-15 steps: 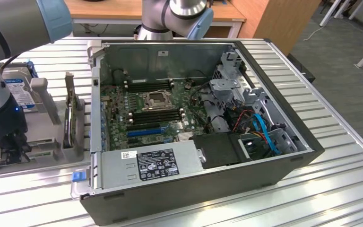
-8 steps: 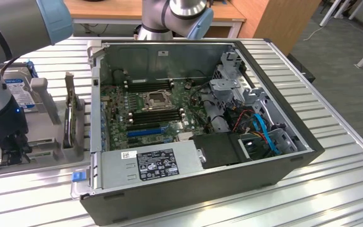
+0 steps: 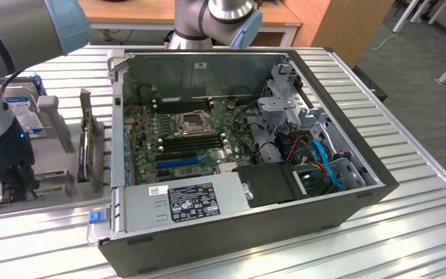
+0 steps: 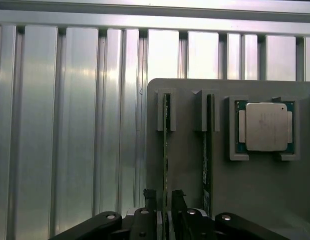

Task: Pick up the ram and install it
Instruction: 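Pick up the ram and move it above insertion slot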

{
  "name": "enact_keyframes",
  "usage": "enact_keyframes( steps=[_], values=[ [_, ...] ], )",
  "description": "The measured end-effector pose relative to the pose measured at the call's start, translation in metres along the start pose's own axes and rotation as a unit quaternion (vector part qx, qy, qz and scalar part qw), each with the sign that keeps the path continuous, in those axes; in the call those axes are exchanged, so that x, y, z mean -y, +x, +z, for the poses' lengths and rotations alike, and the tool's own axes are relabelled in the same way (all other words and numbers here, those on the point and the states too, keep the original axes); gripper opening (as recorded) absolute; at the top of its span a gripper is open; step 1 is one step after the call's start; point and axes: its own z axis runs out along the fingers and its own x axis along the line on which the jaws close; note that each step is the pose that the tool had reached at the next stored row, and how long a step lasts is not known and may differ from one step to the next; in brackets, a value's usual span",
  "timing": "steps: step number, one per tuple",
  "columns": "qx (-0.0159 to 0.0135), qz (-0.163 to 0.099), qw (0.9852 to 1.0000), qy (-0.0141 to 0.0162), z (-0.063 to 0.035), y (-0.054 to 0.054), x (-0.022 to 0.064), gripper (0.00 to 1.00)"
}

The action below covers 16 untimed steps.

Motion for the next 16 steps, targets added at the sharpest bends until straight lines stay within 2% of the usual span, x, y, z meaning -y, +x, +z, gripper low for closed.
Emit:
enact_keyframes(
  steps=[1, 3, 4, 14, 16],
  values=[
    [0.0000, 0.000, 1.0000, 0.0000, 0.0000, 0.0000, 0.0000, 0.24],
    [0.0000, 0.000, 1.0000, 0.0000, 0.0000, 0.0000, 0.0000, 0.24],
    [0.0000, 0.000, 1.0000, 0.0000, 0.0000, 0.0000, 0.0000, 0.16],
    [0.0002, 0.000, 1.0000, -0.0001, 0.0001, 0.0000, 0.0000, 0.16],
    [0.0000, 0.000, 1.0000, -0.0001, 0.0001, 0.0000, 0.0000, 0.11]
  ],
)
